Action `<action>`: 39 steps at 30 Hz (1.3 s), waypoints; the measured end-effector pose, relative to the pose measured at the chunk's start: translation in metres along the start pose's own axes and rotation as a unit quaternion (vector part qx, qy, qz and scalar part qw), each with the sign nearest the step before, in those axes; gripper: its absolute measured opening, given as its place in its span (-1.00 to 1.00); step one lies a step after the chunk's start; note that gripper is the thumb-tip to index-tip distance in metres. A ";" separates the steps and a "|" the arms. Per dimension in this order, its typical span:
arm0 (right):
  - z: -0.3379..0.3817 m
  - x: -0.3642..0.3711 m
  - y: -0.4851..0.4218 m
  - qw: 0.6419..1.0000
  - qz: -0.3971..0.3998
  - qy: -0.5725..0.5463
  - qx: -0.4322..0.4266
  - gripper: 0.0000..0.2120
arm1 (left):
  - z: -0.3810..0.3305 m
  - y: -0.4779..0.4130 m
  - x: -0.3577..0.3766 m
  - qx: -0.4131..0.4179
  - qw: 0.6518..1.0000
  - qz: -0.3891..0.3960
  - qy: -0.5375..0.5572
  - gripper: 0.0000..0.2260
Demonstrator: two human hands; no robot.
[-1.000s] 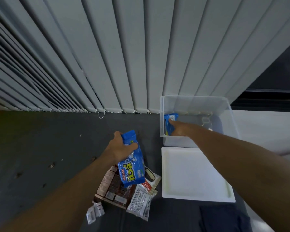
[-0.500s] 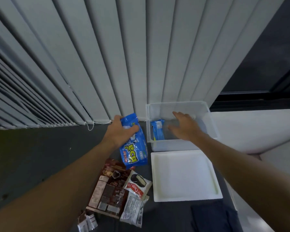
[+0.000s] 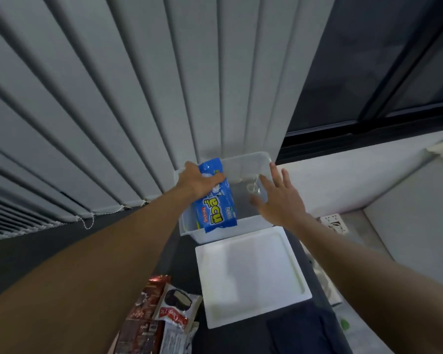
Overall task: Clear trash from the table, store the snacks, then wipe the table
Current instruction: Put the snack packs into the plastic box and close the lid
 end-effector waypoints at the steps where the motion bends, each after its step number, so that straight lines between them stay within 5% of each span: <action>1: -0.001 0.001 0.000 1.000 -0.005 0.003 0.001 -0.28 | -0.004 -0.007 0.007 -0.012 1.000 -0.001 0.009 -0.38; 9: 0.000 0.003 0.001 0.999 -0.036 0.011 0.010 -0.29 | -0.007 -0.044 0.049 -0.023 0.992 0.046 -0.118 -0.43; 12: 0.002 0.003 0.003 0.999 -0.042 0.008 0.007 -0.29 | 0.009 -0.051 0.059 0.005 0.977 0.028 -0.209 -0.29; 15: 0.002 0.003 0.003 0.999 -0.041 0.010 0.012 -0.29 | 0.018 -0.048 0.063 0.105 0.942 -0.038 -0.318 -0.13; 17: 0.002 0.003 0.003 0.999 -0.037 0.008 0.015 -0.30 | 0.022 -0.050 0.064 0.182 0.906 -0.006 -0.382 -0.05; 21: 0.002 0.002 0.004 0.999 -0.035 0.006 0.015 -0.31 | 0.040 -0.062 0.072 0.171 0.834 0.062 -0.522 -0.05; 26: 0.001 0.005 0.003 0.999 -0.038 0.020 0.016 -0.30 | 0.051 -0.069 0.068 0.188 0.830 0.011 -0.525 -0.28; 34: 0.000 0.007 0.002 0.999 -0.036 0.031 0.016 -0.31 | 0.057 -0.068 0.065 0.164 0.820 0.032 -0.548 -0.13; 39: 0.002 0.005 0.002 0.999 -0.022 0.033 0.018 -0.33 | 0.049 -0.048 0.049 0.189 0.856 0.036 -0.479 -0.31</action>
Point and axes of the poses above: each hand's wrist, its own y-axis away from the middle knuckle, its own x-axis out of the palm, z = x × y, the point moved 1 cm from there along -y, towards the middle knuckle, and after that the axes turned 14 degrees about -x, right-handed, at the moved point
